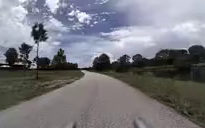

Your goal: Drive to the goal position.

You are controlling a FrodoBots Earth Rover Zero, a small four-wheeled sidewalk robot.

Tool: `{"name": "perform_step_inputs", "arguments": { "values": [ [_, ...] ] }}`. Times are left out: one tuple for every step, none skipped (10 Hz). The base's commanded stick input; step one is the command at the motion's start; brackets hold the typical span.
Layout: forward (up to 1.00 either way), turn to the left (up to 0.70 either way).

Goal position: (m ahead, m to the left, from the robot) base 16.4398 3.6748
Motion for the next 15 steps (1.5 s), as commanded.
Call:
{"name": "perform_step_inputs", "arguments": {
  "values": [
    [0.85,-0.03],
    [0.85,-0.05],
    [0.85,-0.04],
    [0.85,-0.02],
    [0.85,0.00],
    [0.85,0.00],
    [0.85,0.02],
    [0.85,0.18],
    [0.85,0.27],
    [0.85,0.32],
    [0.85,0.12],
    [0.85,0.04],
    [0.85,0.02],
    [0.85,0.00],
    [0.85,0.00]
  ]
}}
